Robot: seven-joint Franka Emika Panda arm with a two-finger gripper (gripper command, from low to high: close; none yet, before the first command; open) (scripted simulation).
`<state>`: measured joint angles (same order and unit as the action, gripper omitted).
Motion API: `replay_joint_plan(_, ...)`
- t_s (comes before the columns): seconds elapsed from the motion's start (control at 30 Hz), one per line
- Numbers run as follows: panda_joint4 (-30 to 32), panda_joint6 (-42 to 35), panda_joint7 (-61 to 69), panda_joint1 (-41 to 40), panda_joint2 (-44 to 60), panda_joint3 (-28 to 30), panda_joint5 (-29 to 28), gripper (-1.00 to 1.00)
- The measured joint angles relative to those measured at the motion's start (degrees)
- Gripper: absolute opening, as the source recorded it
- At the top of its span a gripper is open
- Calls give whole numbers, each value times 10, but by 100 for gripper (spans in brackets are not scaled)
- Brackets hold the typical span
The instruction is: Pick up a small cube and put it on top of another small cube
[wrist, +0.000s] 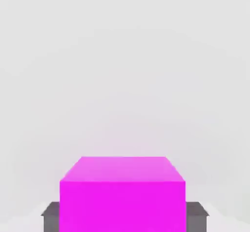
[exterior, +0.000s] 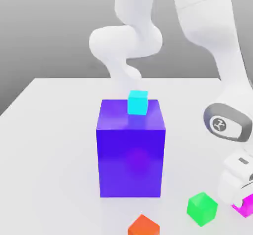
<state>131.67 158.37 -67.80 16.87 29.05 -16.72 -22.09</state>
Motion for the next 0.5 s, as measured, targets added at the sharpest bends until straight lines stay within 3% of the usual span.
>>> replay_joint_plan(0.1,3,-8,5,-5,-10,-7,7,-100)
replay_joint_plan(0.23,26,-59,31,-39,-88,-42,66,-100)
replay_joint_plan(0.43,92,-90,-82,-95,-200,-6,168,-100)
replay_joint_plan(0.5,99,-72,-112,-99,-191,7,165,-100)
